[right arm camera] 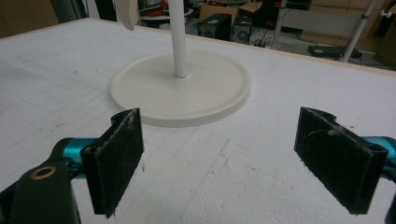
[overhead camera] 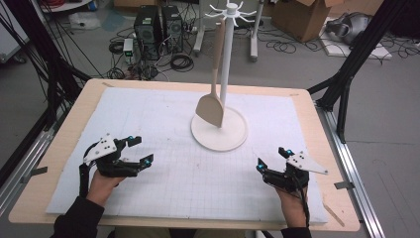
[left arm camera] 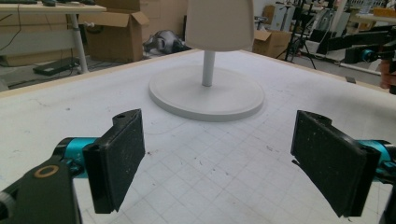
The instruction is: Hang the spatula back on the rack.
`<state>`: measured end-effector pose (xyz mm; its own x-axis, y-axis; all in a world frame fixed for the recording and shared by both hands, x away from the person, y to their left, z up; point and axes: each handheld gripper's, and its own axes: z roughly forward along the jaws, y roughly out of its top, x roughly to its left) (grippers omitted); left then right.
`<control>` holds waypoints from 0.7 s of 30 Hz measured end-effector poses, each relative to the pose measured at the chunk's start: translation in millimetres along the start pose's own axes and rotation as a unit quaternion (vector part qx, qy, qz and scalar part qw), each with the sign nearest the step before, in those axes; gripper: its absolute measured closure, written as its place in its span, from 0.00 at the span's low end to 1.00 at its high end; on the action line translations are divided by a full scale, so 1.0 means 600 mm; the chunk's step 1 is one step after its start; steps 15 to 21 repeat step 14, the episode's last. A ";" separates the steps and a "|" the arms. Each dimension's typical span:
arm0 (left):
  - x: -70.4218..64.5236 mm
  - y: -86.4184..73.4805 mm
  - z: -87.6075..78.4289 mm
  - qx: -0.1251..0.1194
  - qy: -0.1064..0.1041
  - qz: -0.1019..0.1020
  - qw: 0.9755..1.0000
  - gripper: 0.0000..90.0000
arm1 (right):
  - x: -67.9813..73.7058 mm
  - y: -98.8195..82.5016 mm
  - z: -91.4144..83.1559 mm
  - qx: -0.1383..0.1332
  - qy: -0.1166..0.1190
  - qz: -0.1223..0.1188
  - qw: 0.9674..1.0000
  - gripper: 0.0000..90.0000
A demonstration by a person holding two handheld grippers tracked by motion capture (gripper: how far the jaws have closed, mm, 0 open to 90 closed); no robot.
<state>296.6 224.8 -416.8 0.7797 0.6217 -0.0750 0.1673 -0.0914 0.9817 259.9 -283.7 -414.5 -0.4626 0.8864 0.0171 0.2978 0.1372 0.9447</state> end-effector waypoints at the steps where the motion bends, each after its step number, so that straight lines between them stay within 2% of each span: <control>1: -0.001 0.000 0.000 0.000 -0.001 -0.002 1.000 0.20 | 0.000 0.000 0.001 -0.001 0.000 0.001 1.000 0.16; 21: -0.001 -0.001 0.000 -0.002 -0.004 -0.004 1.000 0.20 | 0.004 0.002 0.009 -0.003 0.004 -0.001 1.000 0.16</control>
